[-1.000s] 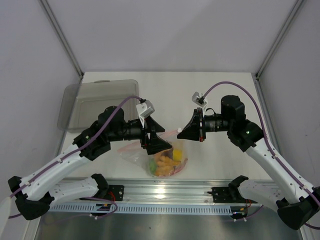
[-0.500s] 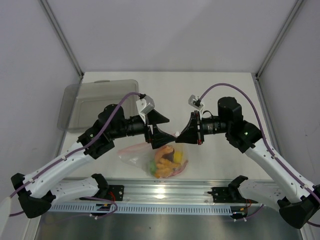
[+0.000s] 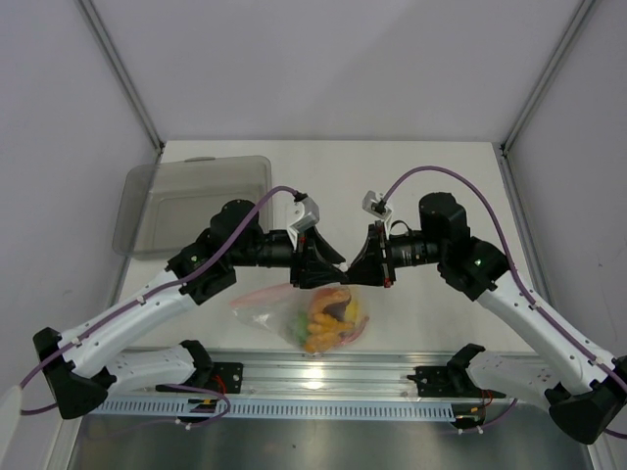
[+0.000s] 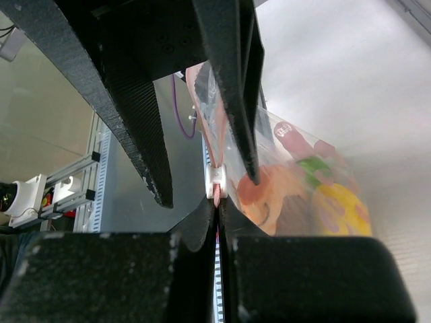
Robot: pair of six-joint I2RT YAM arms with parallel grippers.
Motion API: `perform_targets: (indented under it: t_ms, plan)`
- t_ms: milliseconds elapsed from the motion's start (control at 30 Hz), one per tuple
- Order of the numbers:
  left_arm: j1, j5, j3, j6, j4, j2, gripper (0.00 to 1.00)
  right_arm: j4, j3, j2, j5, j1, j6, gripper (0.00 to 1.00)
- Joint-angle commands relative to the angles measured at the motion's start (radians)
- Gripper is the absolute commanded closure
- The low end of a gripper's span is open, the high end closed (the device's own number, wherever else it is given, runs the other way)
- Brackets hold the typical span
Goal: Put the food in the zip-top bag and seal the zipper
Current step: Zip the zipper food storage bag at the center of the board.
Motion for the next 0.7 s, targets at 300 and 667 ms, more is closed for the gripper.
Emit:
perform_targets:
  t_ms: [300, 667]
  plan:
    - [0.069, 0.192, 0.030, -0.072, 0.087, 0.039, 0.64, -0.018, 0.042, -0.013, 0.002, 0.027, -0.039, 1.00]
    - [0.085, 0.326, 0.025, -0.115, 0.135, 0.079, 0.72, -0.041, 0.043, -0.020, 0.017, 0.029, -0.055, 1.00]
